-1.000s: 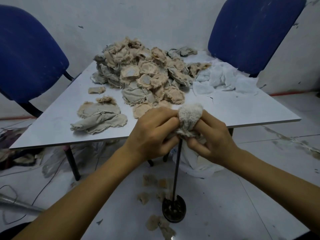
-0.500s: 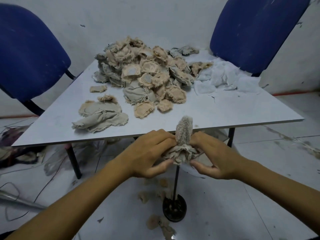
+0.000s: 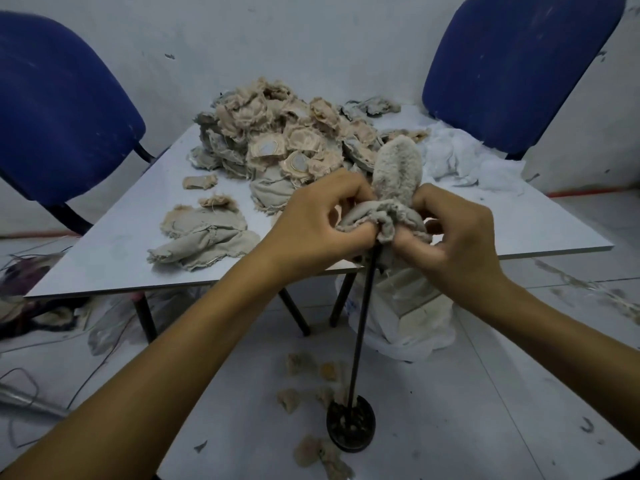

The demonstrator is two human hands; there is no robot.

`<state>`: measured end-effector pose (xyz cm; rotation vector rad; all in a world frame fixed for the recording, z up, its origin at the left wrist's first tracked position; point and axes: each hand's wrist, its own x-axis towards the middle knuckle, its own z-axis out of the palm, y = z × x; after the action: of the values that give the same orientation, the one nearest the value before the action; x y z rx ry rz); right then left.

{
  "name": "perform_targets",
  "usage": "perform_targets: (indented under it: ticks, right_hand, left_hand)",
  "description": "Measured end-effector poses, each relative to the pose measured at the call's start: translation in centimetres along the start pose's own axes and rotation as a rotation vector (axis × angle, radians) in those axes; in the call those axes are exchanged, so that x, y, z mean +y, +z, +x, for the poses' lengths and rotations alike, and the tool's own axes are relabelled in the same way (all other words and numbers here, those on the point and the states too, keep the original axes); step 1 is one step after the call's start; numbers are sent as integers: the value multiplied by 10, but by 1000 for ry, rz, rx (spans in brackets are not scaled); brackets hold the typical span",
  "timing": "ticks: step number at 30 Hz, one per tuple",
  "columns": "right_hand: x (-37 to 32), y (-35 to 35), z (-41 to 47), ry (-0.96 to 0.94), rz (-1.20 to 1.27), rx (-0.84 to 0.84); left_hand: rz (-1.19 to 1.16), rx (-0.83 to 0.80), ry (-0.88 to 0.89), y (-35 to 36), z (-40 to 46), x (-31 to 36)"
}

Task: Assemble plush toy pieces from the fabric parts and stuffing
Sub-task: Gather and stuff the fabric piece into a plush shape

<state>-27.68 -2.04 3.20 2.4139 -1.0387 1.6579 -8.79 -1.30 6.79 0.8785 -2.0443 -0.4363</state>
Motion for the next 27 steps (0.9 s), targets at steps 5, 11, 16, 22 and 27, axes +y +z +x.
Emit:
perform_targets:
  ticks: [5,11,16,22,27]
  right_hand:
    - [-4,8,4,218,18,46]
    - [-3,8,17,427,183,-42]
    - [-6,1,19,336,306,-262]
    - [-3,5,11,306,242,-268]
    - [15,1,10,480,166,-138]
  left_hand:
    - [73,-49,62,2,6,-7]
    - [-141,-65,-67,-2,10,-14]
    - [-378,194,-257,7,14,-18]
    - [-195,342,-322,28,13,-19]
    - [-338,-76,-207,14,8,-22]
